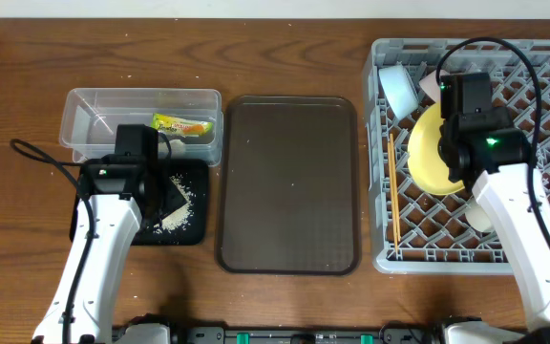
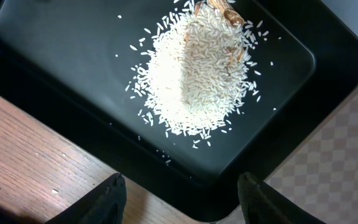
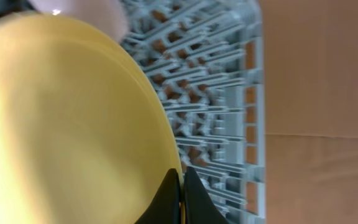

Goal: Sort waste into correct bins and load items into the dishwasher rack

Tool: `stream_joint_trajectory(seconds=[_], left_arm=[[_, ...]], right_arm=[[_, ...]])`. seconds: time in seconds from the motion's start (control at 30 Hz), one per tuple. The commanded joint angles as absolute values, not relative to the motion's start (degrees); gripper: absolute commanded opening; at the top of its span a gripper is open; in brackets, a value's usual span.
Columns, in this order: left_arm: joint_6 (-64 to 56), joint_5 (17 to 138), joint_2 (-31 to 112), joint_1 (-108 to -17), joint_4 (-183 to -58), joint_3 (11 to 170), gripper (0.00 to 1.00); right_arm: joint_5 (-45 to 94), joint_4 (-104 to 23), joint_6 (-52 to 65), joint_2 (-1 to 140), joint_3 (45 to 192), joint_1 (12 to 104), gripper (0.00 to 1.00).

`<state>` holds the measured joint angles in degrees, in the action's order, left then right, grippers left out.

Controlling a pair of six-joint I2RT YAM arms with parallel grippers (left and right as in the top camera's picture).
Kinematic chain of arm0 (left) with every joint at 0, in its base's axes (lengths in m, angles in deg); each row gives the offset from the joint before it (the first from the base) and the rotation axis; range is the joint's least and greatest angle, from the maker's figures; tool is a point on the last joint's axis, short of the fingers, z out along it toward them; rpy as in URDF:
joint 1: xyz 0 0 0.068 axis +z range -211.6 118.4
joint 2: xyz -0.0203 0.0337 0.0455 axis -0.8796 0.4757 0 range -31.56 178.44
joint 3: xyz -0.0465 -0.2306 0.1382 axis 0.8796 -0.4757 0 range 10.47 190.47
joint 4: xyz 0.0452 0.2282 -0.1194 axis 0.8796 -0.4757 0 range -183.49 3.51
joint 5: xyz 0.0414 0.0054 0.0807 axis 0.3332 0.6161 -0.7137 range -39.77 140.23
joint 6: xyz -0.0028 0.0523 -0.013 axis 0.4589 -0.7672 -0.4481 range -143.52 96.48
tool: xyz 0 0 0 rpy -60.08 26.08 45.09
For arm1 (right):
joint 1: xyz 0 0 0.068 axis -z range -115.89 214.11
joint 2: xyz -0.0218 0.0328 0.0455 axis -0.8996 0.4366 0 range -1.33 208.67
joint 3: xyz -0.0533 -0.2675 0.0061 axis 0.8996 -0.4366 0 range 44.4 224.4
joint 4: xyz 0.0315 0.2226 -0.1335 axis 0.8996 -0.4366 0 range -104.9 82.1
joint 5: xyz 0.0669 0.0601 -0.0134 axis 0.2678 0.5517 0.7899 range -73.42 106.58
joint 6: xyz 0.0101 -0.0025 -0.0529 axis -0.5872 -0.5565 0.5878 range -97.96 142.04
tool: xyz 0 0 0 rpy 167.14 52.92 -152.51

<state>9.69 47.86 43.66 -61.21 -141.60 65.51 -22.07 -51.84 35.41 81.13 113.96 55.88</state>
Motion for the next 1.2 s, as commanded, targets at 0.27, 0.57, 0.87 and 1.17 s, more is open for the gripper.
stream_joint_trajectory(seconds=[0.27, 0.57, 0.87, 1.17], left_arm=[[9.8, 46.7, 43.2, -60.9, -141.7, 65.4, 0.7], [0.5, 55.6, 43.2, -60.9, -137.3, 65.5, 0.72], [-13.6, 61.4, 43.2, -65.0, -140.4, 65.5, 0.73], [-13.2, 61.1, 39.3, -65.6, -147.0, 63.7, 0.71]], right_arm=[[-11.4, -49.6, 16.1, 76.7, 114.0, 55.3, 0.7], [9.4, -48.5, 16.3, 68.4, 114.0, 60.1, 0.81], [27.5, -60.3, 11.5, 68.3, 114.0, 65.0, 0.99], [26.9, -66.7, 11.5, 64.6, 111.7, 64.9, 0.99]])
